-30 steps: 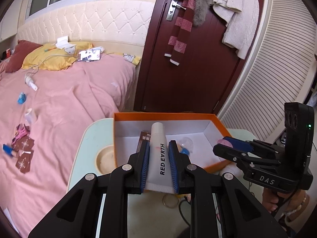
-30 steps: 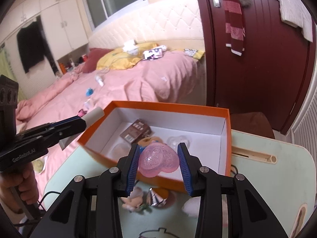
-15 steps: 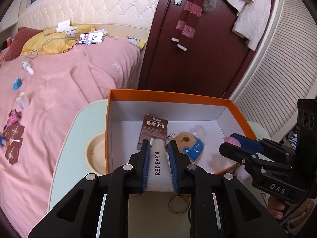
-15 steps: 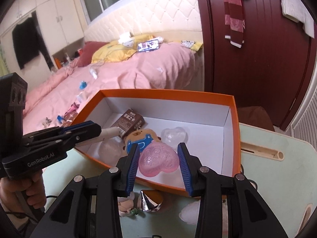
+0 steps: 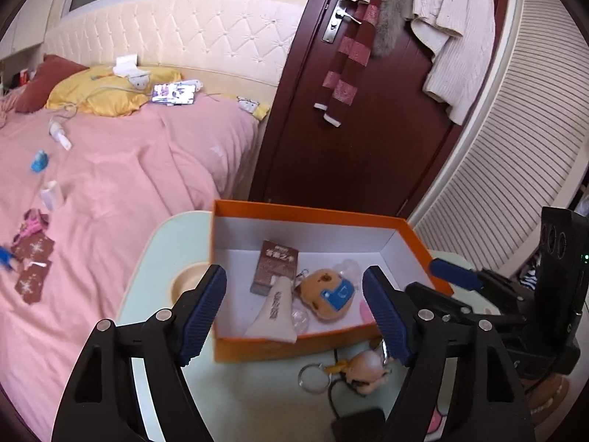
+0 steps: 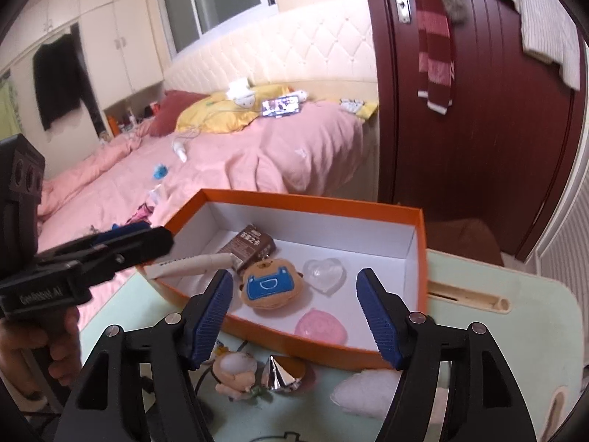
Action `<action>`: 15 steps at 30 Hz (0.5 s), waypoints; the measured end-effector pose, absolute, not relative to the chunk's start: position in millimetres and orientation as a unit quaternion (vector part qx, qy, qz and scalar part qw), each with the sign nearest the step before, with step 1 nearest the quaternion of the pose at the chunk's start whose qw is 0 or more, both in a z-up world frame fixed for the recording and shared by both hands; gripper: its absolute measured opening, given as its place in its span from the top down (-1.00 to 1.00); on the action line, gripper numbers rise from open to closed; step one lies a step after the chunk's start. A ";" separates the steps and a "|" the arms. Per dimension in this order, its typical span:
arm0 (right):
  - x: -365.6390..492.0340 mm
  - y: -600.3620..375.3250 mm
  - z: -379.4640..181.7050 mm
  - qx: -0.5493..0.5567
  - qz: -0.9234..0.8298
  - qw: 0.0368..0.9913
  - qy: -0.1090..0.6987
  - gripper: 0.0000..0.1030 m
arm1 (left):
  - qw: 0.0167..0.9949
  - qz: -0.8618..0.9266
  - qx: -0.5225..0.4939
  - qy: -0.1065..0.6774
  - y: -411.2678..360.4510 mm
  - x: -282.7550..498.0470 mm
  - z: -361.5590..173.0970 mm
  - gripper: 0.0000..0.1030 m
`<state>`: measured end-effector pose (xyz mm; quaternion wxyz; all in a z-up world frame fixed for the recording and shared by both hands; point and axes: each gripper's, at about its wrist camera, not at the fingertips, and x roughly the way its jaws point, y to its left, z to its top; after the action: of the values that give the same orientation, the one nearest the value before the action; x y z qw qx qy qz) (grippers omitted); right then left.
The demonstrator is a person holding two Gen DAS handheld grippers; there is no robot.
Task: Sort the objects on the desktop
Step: 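Open both tools over the box and withdraw them to the table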
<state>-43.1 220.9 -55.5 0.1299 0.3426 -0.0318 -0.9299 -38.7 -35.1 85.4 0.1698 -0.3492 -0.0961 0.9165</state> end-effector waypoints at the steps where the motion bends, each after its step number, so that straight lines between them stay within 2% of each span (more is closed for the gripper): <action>1: -39.5 221.6 -55.1 0.342 -0.930 0.128 -0.028 -0.35 | 0.166 0.917 -0.352 -0.092 -36.8 -35.4 86.3 -0.49; 15: 9.5 232.2 -77.7 0.397 -0.909 0.113 -0.064 -0.35 | 0.147 0.897 -0.412 -0.071 -47.0 15.6 60.2 -0.49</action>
<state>9.5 232.2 -77.7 0.1133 0.3967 -0.0643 -0.9087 15.6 -47.0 60.2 0.1465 -0.4117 -0.0713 0.8966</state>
